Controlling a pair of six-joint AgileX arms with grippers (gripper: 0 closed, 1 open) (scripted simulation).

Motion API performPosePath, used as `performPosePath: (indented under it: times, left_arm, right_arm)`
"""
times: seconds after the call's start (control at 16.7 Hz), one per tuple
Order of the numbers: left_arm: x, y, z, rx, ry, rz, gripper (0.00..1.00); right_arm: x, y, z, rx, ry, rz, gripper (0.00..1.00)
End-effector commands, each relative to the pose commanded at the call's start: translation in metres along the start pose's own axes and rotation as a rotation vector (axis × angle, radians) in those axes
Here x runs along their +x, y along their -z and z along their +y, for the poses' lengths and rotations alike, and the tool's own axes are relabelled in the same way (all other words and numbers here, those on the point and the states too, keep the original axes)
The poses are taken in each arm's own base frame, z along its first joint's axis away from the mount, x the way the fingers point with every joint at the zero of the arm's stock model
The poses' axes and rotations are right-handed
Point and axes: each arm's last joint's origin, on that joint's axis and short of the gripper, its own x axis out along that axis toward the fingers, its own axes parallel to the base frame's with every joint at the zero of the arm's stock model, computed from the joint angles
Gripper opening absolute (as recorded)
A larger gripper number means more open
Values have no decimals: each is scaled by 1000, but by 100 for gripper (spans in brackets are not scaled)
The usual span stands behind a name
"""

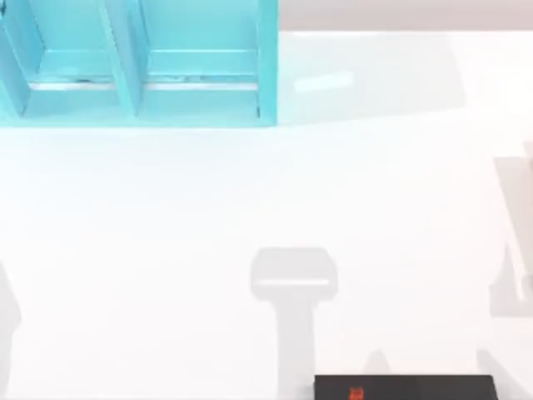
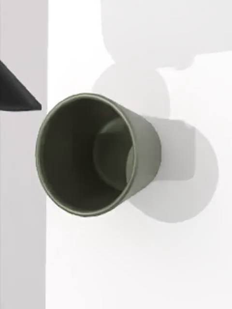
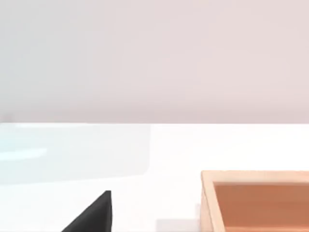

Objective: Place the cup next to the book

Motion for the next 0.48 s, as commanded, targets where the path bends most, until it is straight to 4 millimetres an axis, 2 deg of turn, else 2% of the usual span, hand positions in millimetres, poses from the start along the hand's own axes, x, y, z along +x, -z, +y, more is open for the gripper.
performPosePath:
  times: [0.12, 0.48]
  left_arm:
    - [-6, 7, 1, 24, -19, 21, 100]
    - [-6, 6, 2, 29, -21, 23, 100]
  right_arm:
    - [0, 0, 0, 0, 0, 0, 100]
    - [0, 0, 0, 0, 0, 0, 100]
